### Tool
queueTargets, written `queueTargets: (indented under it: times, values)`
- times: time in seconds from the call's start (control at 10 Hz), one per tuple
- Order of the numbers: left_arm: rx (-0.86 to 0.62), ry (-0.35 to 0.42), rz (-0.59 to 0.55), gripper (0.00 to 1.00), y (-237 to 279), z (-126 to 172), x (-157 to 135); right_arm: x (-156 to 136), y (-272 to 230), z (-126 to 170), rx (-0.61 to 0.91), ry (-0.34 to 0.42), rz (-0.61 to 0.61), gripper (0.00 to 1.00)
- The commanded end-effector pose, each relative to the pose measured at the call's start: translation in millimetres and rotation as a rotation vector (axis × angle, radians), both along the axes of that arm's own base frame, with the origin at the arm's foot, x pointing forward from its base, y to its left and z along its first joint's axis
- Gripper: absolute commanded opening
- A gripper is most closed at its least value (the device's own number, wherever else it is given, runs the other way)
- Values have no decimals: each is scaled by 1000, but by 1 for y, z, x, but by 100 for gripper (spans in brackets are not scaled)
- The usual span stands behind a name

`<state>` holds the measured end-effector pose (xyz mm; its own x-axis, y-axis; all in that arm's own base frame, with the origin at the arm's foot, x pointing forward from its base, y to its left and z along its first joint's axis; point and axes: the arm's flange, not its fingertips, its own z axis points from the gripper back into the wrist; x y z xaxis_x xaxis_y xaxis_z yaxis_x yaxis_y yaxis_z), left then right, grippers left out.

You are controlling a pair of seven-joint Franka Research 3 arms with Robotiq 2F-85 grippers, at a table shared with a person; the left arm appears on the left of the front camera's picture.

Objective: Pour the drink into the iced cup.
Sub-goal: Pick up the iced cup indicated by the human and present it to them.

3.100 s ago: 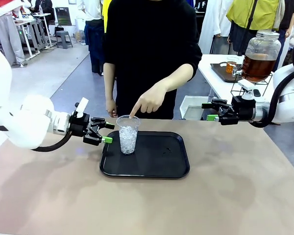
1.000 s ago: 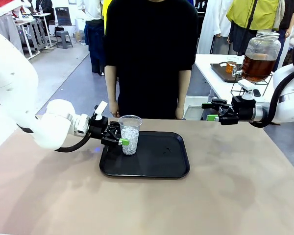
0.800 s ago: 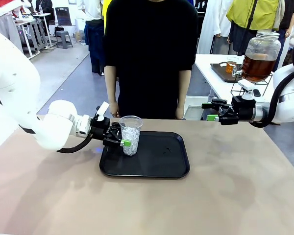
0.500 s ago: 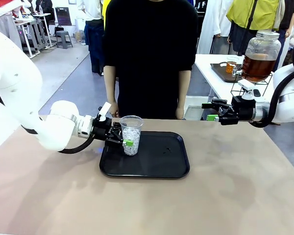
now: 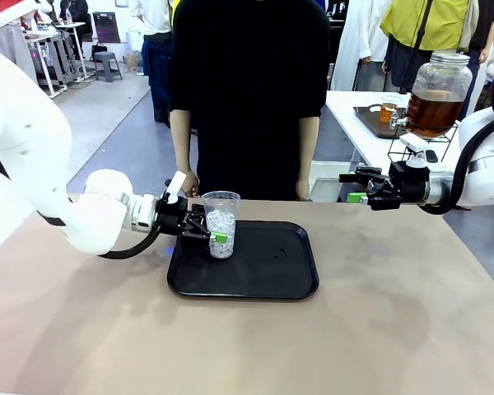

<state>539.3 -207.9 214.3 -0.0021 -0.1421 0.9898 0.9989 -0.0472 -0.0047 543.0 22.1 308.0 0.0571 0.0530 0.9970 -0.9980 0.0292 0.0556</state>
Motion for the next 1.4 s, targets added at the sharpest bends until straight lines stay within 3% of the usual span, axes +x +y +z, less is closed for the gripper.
queueTargets:
  times: [0.0,0.5,0.7,1.1,1.3]
  values:
    - [-28,-38,25,84,-3,6,-5,1,2,4,-1,9,4,100]
    - [12,-192,45,84,-23,97,19,1,2,4,-1,9,4,100]
    - [-4,-209,37,84,-29,112,23,1,2,4,-1,9,4,100]
    - [-45,-170,90,84,-37,142,40,1,2,4,-1,9,4,100]
    - [-53,-86,135,84,-35,162,56,1,2,4,-1,9,4,100]
